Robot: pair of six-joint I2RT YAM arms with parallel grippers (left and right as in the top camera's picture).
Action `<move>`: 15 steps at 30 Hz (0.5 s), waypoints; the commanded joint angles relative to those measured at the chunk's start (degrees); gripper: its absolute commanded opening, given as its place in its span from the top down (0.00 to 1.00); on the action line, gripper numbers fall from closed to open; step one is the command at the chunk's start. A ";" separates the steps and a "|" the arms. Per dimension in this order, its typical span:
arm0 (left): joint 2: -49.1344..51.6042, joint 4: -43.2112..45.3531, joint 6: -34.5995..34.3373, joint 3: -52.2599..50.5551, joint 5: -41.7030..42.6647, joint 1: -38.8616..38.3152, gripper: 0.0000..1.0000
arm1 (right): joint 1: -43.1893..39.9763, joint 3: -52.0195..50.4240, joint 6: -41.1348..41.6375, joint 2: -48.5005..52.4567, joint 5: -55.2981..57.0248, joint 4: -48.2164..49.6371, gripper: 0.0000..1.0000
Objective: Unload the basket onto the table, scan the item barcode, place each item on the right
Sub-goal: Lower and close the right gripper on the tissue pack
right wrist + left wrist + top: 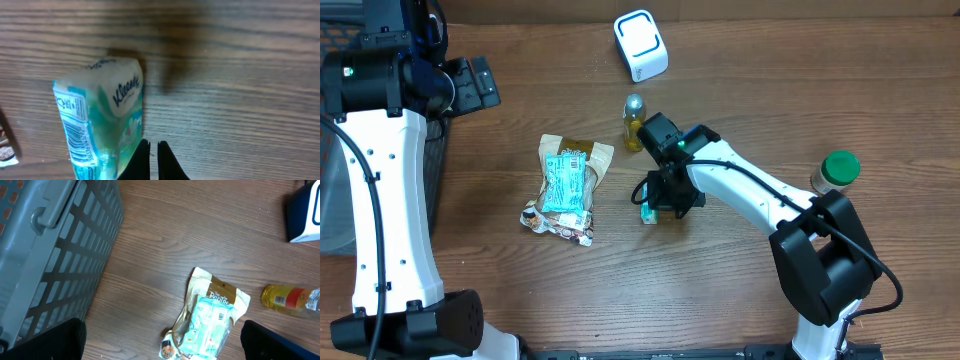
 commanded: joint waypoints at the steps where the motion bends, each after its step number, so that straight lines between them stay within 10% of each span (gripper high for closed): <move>1: 0.44 0.17 0.26 0.13 -0.28 -0.37 0.00 | 0.04 -0.13 0.24 0.17 -6.88 2.40 0.96; 15: 0.44 0.17 0.26 0.13 -0.31 -0.37 0.01 | 0.09 -0.13 -4.31 0.17 -12.20 6.47 0.84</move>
